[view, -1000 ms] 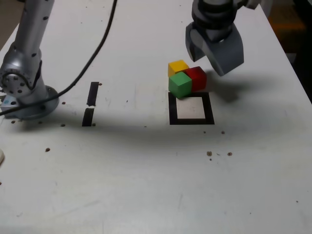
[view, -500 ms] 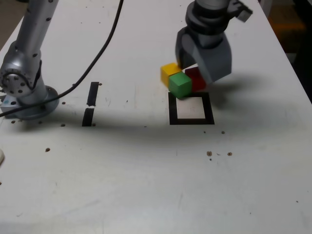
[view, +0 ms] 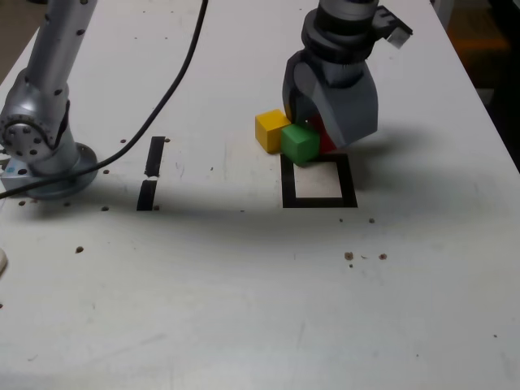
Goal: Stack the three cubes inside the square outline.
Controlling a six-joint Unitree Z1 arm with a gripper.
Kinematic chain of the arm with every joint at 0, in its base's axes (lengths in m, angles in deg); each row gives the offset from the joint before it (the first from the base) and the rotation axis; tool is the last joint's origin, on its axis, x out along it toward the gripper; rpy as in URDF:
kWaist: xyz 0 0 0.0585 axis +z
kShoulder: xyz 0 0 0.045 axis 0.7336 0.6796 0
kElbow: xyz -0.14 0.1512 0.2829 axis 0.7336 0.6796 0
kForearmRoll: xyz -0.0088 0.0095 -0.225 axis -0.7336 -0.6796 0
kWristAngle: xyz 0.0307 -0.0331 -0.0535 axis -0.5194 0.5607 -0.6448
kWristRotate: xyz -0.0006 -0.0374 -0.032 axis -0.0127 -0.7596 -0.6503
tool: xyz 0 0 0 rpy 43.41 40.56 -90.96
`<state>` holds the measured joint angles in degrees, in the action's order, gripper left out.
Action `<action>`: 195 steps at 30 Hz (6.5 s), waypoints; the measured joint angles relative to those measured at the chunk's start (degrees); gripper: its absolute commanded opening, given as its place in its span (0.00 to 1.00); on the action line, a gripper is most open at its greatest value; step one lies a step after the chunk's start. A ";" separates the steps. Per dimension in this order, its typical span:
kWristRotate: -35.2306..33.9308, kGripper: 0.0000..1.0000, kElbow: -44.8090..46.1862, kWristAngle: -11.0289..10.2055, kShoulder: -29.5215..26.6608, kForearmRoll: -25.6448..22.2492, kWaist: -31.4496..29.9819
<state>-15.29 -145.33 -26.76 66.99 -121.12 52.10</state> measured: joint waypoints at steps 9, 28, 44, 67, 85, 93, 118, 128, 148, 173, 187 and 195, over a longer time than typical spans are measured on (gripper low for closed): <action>-5.90 1.00 1.07 -6.30 -4.85 4.24 -0.83; -8.28 1.00 1.38 6.61 -16.40 -8.56 -10.42; -7.31 1.00 -0.89 9.66 -4.17 -6.28 -11.93; -4.17 1.00 2.86 5.08 -3.04 -1.49 -6.36; -9.61 1.00 9.27 -7.57 -8.12 3.41 1.99; -12.47 1.00 9.03 -7.54 -19.88 2.80 1.52; -8.09 1.00 2.51 -21.33 -2.13 8.26 -7.03; -7.40 0.88 4.01 -22.84 0.71 9.68 -7.05; -3.41 0.49 3.98 -20.17 0.73 8.67 -7.33; -3.28 0.19 -2.88 -18.73 -2.64 -0.18 -8.85; -25.28 0.19 -6.49 -11.72 -9.53 -15.78 -17.84; -43.57 0.19 -8.42 -9.62 -5.32 -19.87 -21.15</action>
<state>-58.86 -153.75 -36.38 61.66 -140.99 30.95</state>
